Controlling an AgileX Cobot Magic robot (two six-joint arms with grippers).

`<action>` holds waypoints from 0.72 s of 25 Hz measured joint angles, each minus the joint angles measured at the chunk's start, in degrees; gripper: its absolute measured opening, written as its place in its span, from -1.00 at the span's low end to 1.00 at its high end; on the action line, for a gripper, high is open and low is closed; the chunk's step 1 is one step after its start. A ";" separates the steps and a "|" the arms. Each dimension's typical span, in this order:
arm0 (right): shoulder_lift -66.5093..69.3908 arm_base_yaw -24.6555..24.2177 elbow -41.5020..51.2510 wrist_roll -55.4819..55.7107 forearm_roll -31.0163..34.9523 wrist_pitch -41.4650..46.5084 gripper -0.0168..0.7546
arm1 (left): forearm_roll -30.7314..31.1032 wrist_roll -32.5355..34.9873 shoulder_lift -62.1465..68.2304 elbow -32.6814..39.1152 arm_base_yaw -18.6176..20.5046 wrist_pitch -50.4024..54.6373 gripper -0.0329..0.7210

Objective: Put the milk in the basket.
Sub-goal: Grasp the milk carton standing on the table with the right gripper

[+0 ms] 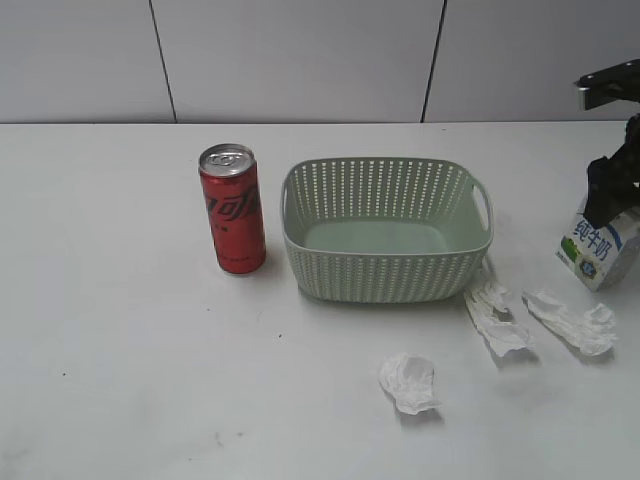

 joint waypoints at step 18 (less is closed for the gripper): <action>4.50 -0.04 -0.01 0.17 0.91 -0.50 -0.07 | 0.00 0.00 0.00 0.00 0.00 0.00 0.48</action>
